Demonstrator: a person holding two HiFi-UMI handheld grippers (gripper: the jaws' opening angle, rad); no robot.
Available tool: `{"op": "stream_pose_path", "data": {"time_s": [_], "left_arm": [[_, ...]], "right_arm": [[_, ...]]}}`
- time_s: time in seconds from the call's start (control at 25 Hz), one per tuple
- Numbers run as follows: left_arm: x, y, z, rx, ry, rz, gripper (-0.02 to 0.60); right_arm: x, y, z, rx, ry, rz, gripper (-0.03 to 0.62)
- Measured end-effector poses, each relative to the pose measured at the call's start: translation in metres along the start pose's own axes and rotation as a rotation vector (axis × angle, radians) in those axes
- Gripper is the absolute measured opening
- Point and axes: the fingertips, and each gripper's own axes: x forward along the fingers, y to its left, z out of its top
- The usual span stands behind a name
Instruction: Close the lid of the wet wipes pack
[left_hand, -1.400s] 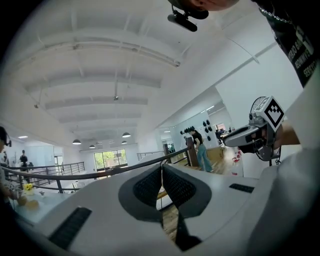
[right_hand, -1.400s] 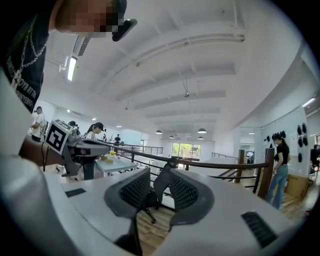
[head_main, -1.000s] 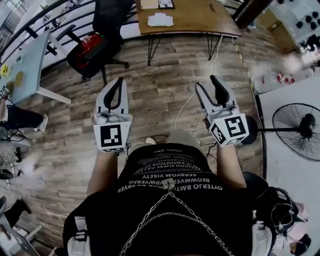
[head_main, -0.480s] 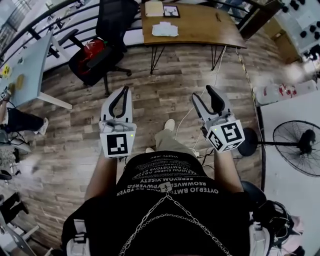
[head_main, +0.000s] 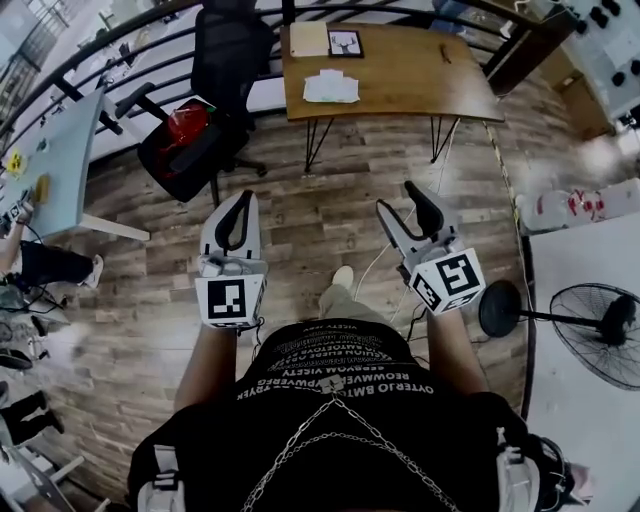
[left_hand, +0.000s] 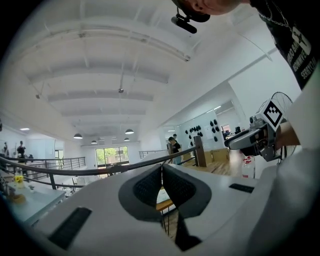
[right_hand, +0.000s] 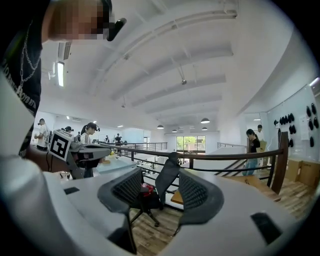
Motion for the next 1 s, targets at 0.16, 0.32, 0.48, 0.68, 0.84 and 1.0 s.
{"op": "stream_pose_path", "data": {"time_s": [0.16, 0.32, 0.48, 0.68, 0.84, 1.0], "left_arm": [[0.037, -0.001, 0.004, 0.016, 0.000, -0.010, 0.031], [0.068, -0.008, 0.006, 0.026, 0.007, -0.038, 0.031], [0.098, -0.013, 0.005, 0.007, 0.023, -0.029, 0.031], [0.132, -0.028, 0.012, 0.021, 0.026, -0.026, 0.031], [0.145, -0.039, 0.017, 0.023, 0.008, -0.015, 0.031], [0.151, -0.044, 0.018, 0.036, 0.028, -0.001, 0.031]], "right_arm": [[0.021, -0.030, 0.000, -0.003, 0.011, 0.007, 0.224], [0.040, -0.059, -0.004, 0.011, 0.024, 0.018, 0.224], [0.051, -0.079, -0.006, -0.002, 0.032, 0.044, 0.224], [0.056, -0.106, -0.006, -0.027, 0.026, 0.060, 0.213], [0.063, -0.123, -0.005, -0.038, 0.016, 0.085, 0.209], [0.065, -0.135, -0.002, -0.029, 0.011, 0.098, 0.209]]}}
